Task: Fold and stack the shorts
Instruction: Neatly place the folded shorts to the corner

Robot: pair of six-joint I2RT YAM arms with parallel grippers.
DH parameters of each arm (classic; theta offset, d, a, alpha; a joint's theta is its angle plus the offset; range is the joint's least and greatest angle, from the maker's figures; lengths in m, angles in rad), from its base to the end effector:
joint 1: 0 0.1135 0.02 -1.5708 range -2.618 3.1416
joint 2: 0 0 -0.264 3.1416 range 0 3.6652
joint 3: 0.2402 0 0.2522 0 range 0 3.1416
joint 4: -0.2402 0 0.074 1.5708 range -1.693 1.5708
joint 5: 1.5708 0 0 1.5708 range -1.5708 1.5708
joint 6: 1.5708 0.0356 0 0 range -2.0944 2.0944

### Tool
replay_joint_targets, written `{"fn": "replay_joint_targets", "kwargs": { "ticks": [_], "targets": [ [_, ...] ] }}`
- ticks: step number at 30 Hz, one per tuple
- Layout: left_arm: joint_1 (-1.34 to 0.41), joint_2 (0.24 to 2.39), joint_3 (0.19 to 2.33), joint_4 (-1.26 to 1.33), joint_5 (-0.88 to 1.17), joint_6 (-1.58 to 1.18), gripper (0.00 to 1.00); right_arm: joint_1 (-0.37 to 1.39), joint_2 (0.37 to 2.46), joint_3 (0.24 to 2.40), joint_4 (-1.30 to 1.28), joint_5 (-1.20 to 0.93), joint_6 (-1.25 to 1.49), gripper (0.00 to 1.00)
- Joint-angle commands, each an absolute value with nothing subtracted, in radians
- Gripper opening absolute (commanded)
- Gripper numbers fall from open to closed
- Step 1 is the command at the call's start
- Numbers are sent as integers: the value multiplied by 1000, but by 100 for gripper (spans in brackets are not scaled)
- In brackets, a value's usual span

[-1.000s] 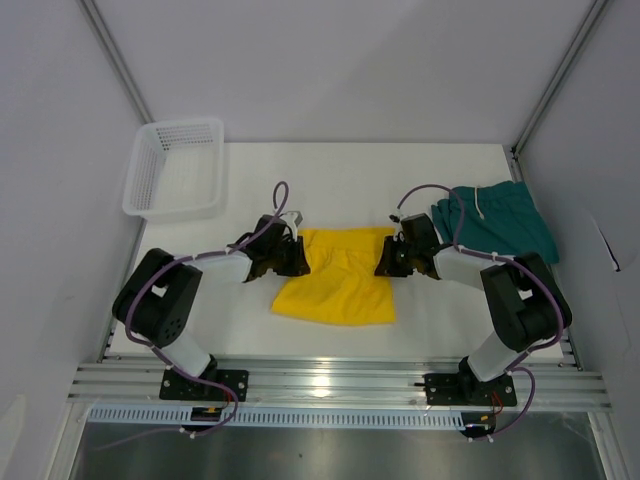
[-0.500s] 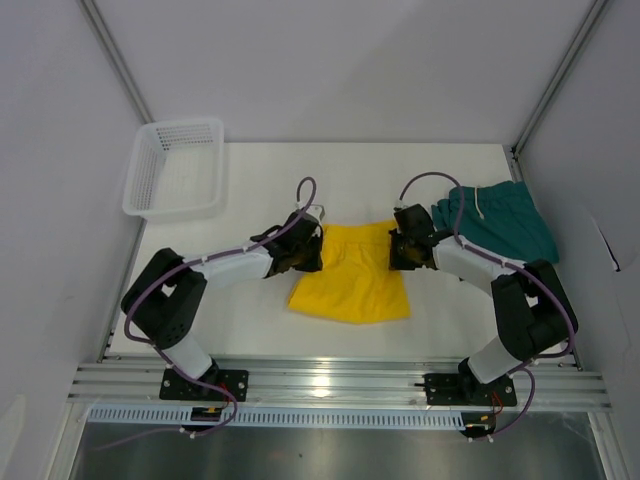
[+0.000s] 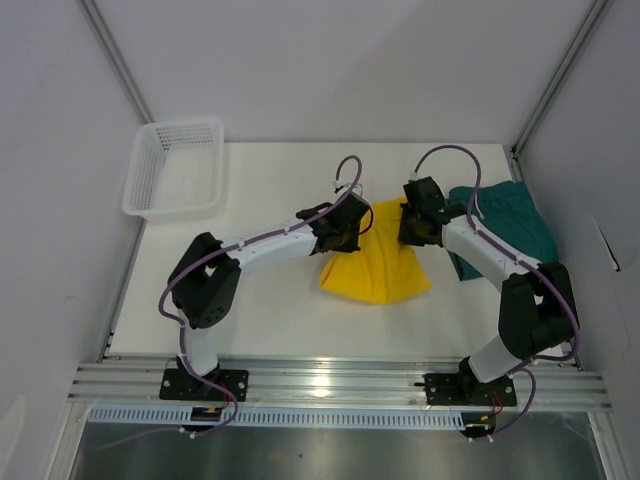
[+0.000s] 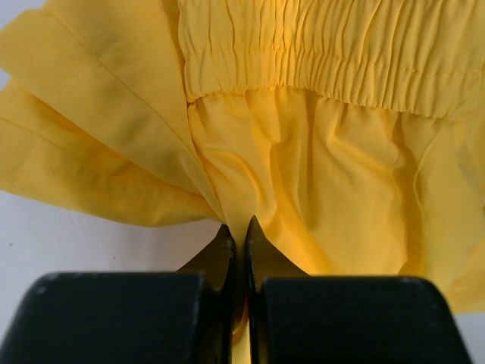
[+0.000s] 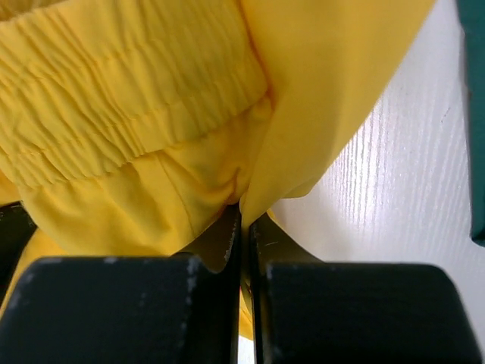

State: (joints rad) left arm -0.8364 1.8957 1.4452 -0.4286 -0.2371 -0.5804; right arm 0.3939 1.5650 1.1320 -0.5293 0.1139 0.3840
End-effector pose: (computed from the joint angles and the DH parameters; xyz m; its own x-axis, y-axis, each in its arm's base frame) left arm 0.2878 -0.3063 0.2274 -0.7722 0.0599 -0.6326 0.2364 0.9512 -0.1985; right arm 0.3049 0.1223 0.2394 -0.8229 0.0611 -0.5649 -0.0140 0.9917 0.1277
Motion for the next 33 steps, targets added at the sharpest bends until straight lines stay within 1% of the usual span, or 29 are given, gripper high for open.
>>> {"fn": "replay_joint_targets", "kwargs": {
  "ticks": [1,5,13,16,19,23,24,26,27,28,30,31,32,33],
  "targets": [
    [-839,1905,1476,-497,-301,-614,0,394,1581,1166,-583,150,391,0],
    [-834,1885,1413,-465,-305,-614,0,373,1624,1155,-584,155,387,0],
    [-851,1939,1506,-506,-255,-591,0,388,1603,1177,-580,101,379,0],
    [-848,1933,1474,-485,-227,-594,0,390,1640,1184,-612,58,371,0],
    [-824,1886,1327,-418,-197,-594,0,365,1635,1109,-580,-23,365,0],
    [-744,1815,1113,-310,-135,-592,0,319,1620,994,-520,-69,359,0],
    [-730,1803,1086,-267,-121,-589,0,298,1620,964,-502,-84,356,1],
    [-709,1772,1007,-230,-95,-577,0,278,1629,942,-482,-106,348,11],
    [-695,1764,991,-198,-88,-572,0,269,1632,936,-463,-133,348,19],
    [-692,1752,970,-184,-77,-563,1,252,1637,924,-451,-153,345,36],
    [-692,1743,956,-160,-61,-543,11,241,1632,914,-413,-205,336,51],
    [-692,1738,950,-155,-58,-540,26,233,1628,907,-402,-216,334,65],
    [-690,1723,940,-144,-51,-538,52,230,1614,902,-388,-228,330,71],
    [-690,1714,936,-129,-48,-538,63,226,1609,899,-365,-265,324,78]
  ]
}}
